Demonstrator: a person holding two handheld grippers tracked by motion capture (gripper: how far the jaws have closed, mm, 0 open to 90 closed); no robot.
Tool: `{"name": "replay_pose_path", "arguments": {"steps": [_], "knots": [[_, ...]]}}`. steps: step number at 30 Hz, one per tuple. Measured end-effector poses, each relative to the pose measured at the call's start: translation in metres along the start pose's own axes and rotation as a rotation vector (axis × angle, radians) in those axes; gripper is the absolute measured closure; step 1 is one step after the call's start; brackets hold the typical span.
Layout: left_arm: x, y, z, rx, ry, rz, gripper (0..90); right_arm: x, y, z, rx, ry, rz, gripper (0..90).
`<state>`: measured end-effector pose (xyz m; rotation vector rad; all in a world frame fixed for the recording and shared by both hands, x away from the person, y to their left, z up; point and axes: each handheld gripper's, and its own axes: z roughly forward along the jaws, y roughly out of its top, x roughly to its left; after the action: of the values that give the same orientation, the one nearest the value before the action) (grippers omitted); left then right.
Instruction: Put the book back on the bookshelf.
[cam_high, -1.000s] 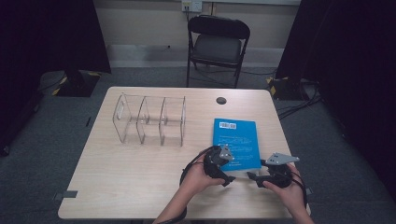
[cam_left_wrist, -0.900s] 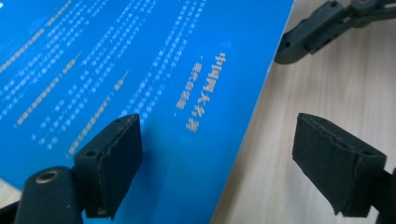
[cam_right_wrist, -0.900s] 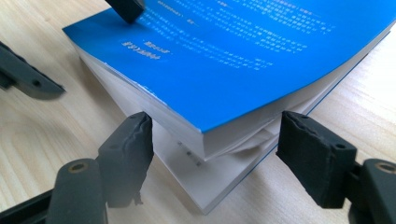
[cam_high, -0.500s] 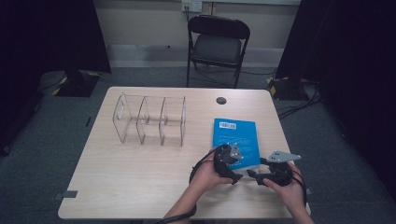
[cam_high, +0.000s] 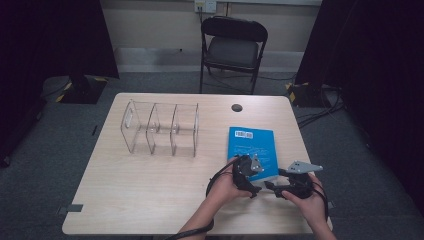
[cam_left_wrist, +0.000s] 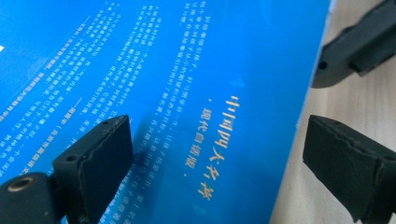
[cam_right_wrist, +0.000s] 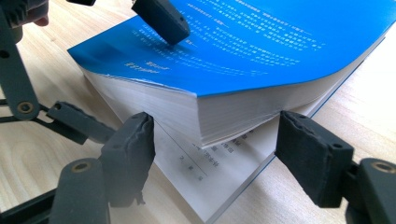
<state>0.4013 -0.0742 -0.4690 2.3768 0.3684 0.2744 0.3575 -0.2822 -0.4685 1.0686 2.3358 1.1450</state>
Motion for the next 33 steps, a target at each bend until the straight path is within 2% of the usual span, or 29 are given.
{"name": "replay_pose_path", "arguments": {"steps": [11,27,29,30,33], "knots": [[0.0025,0.0008,0.0012,0.000,0.051,-0.008,14.7,-0.0010,-0.0006,0.0003,0.000,0.010,0.024,27.9],[0.0044,-0.0007,0.0006,-0.012,0.053,-0.019,16.9,-0.0014,0.0006,0.0002,-0.008,0.015,0.048,27.9],[0.0046,-0.0015,-0.0003,-0.026,0.049,-0.024,20.2,-0.0014,0.0000,0.0001,-0.012,0.016,0.052,27.8],[0.0046,-0.0017,-0.0012,-0.029,0.041,-0.020,20.2,-0.0014,0.0000,0.0001,-0.012,0.016,0.052,27.8],[0.0043,-0.0010,-0.0033,-0.030,0.026,0.005,28.6,-0.0019,-0.0002,0.0000,-0.018,0.020,0.062,27.4]]}}
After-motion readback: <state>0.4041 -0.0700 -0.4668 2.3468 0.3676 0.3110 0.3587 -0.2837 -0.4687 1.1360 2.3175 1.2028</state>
